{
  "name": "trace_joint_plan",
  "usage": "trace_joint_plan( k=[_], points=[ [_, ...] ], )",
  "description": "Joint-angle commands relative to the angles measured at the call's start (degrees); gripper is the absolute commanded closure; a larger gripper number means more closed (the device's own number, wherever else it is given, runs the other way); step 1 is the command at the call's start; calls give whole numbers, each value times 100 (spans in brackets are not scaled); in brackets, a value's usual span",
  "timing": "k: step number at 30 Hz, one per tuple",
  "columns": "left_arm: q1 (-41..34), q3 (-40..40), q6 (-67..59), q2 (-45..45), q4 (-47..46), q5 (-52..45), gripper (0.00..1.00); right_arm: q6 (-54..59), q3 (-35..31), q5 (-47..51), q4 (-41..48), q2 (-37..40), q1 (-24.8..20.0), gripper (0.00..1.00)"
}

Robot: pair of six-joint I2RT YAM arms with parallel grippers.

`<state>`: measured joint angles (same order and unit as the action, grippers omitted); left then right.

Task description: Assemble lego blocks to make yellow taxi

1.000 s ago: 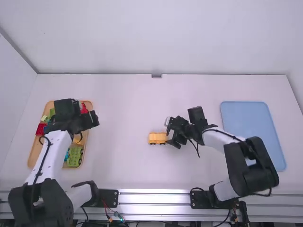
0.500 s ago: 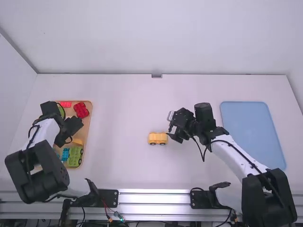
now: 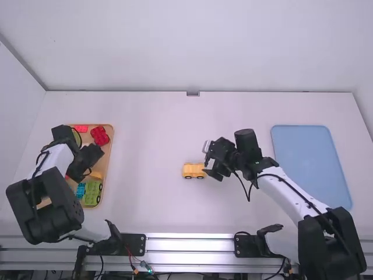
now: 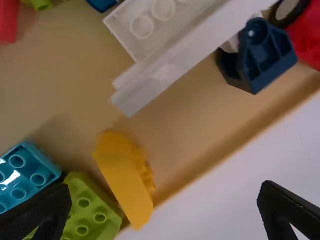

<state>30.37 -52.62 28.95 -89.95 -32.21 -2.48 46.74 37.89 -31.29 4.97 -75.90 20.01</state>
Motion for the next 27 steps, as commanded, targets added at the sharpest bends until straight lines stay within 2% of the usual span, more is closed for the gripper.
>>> trace_joint_plan(
  k=[1, 17, 22, 23, 25, 27],
  points=[
    [-7, -146, 317, -33, -44, 251, 1, 17, -37, -13, -20, 59, 28, 1],
    [-31, -396, 669, -308, -452, 625, 0, -24, -37, 138, -229, 59, 26, 1],
    [-59, -612, 776, -787, -595, 739, 4, -28, -37, 133, -422, 59, 24, 1],
    [-35, -636, 772, -870, -584, 570, 9, -72, -37, 133, -470, 59, 24, 1],
    [-26, -634, 772, -909, -538, 442, 10, -160, -37, 131, -527, 59, 26, 1],
    [-68, -621, 796, -933, -455, 446, 16, -195, -37, 129, -590, 59, 28, 1]
  ],
)
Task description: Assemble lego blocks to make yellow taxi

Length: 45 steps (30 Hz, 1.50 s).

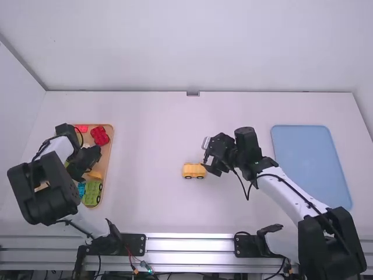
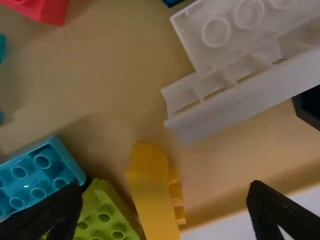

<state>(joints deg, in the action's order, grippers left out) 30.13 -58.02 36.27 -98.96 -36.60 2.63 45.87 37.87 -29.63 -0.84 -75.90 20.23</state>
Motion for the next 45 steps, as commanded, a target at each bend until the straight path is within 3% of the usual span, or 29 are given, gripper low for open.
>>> trace_joint_plan(
  k=[1, 4, 5, 7, 30, 32, 38, 40, 45],
  points=[
    [-98, -66, 142, -37, -4, -52, 16, -109, -35, -33, -31, 59, 9, 1],
    [-208, 13, 164, -37, 26, 2, 20, -96, -35, -33, -46, 59, 7, 1],
    [-236, 70, 173, -37, 111, -15, 28, -63, -35, -33, -46, 59, 4, 1],
    [-278, 146, 243, -37, 282, -28, 32, -68, -35, -31, -46, 59, 2, 1],
    [-389, 719, 295, -37, 669, -4, 37, -251, -35, -50, -195, 59, 7, 1],
    [-389, 719, 295, -39, 654, -20, 41, -260, -35, -55, -181, 59, 9, 1],
    [-389, 715, 295, -37, 535, 0, 43, -258, -35, -55, -190, 59, 7, 1],
    [-389, 721, 295, -37, 533, 0, 51, -254, -35, -55, -195, 59, 7, 1],
    [-389, 721, 341, -37, 555, 153, 55, -249, -35, -52, -173, 59, 9, 1]
  ],
)
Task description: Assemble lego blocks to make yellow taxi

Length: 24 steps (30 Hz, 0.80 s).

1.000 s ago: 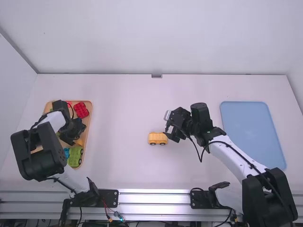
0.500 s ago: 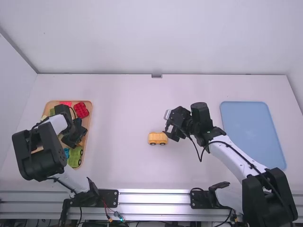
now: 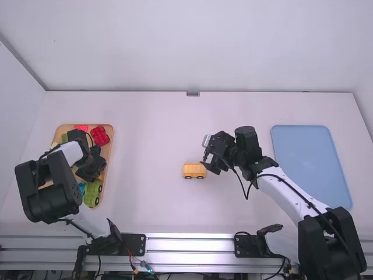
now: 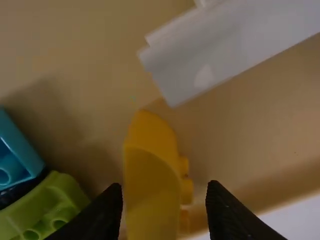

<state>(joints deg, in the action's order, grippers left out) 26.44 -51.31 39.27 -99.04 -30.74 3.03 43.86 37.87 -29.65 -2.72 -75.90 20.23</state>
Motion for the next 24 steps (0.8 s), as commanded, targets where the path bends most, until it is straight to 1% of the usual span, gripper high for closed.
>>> trace_joint_plan(
  k=[1, 4, 12, 16, 17, 19, 21, 24],
  points=[
    [-20, 50, 33, -28, -31, 98, 57, -61, -35, -55, 24, 59, 7, 1],
    [-20, 48, 28, -28, -31, 96, 61, -59, -35, -55, 37, 59, 7, 1],
    [-20, 48, -114, -28, -98, 92, 62, -57, -35, -162, -7, 59, 7, 1],
    [-20, 55, -114, -28, -136, 109, 60, -57, -35, -201, 0, 59, 7, 1],
    [-20, 85, -116, -31, -76, 101, 57, -59, -35, -201, 15, 59, 7, 1],
    [-20, 142, -114, -28, 4, 92, 57, -59, -35, -201, 20, 59, 7, 1],
    [-20, 179, -116, -28, 44, 92, 59, -59, -35, -203, 26, 59, 7, 1],
    [-20, 164, -140, -28, 35, 83, 70, -59, -35, -201, 37, 59, 9, 1]
  ],
)
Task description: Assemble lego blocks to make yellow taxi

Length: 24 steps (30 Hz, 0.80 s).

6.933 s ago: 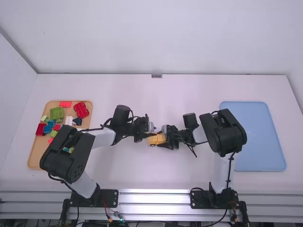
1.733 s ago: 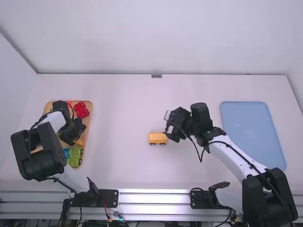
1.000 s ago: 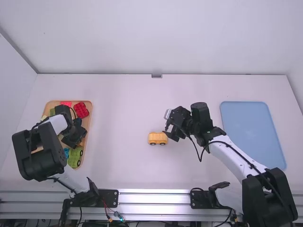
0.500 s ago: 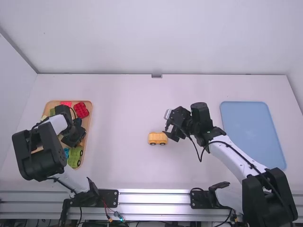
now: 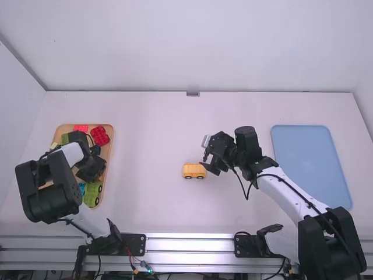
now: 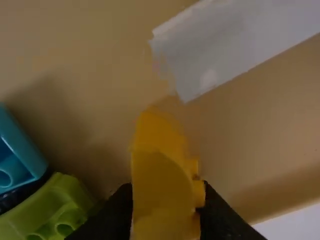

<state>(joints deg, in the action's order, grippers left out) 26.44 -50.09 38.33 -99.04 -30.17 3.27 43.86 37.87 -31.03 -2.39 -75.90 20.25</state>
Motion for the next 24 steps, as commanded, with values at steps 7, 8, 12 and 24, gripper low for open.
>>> trace_joint_plan(
  k=[7, 8, 12, 24],
  points=[
    [-17, -184, -85, -26, -26, 85, 79, -61, -33, -177, -87, 59, 4, 1],
    [-20, -251, -85, -17, -59, 94, 82, -90, -33, -240, -125, 59, 7, 1],
    [-20, -490, -57, 122, -280, 389, 90, -1069, -33, -201, -555, 59, -7, 1],
    [-710, -149, -1495, 2135, 466, -1043, 98, -3541, -33, -219, -1899, 50, -149, 1]
  ],
)
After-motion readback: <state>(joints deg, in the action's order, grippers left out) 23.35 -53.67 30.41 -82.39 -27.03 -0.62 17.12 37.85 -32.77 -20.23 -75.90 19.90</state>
